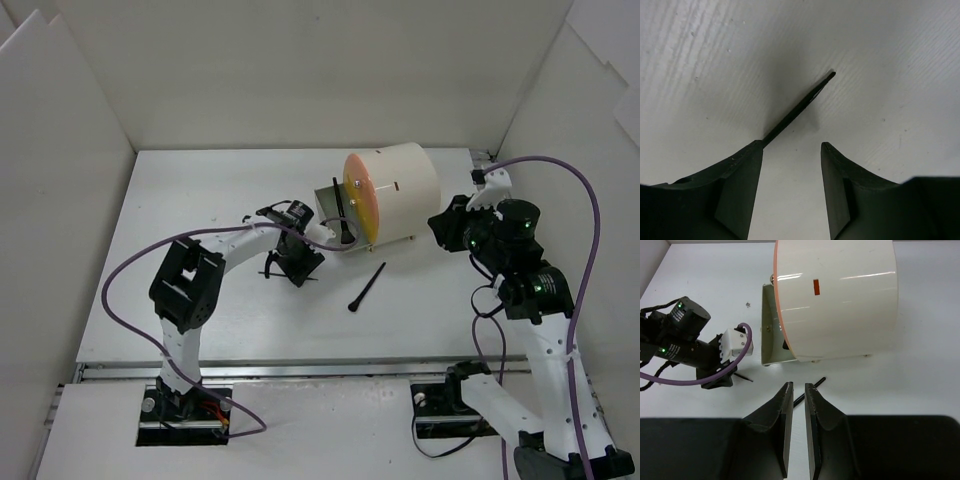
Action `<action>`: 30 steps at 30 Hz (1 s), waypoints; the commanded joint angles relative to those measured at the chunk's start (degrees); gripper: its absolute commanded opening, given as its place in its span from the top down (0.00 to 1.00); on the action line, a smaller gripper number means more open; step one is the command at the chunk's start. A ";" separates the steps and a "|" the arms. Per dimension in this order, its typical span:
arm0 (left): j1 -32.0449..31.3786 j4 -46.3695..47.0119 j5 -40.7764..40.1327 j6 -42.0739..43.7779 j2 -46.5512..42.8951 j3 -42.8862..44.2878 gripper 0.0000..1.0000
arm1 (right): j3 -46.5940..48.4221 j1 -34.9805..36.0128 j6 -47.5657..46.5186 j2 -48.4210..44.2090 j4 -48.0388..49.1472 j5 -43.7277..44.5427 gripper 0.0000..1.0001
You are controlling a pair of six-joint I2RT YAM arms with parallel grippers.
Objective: Organize the makeup
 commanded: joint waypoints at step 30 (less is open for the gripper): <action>3.25 11.45 -3.69 3.59 -4.48 4.62 0.53 | 3.57 0.52 -1.43 3.43 1.91 0.52 0.87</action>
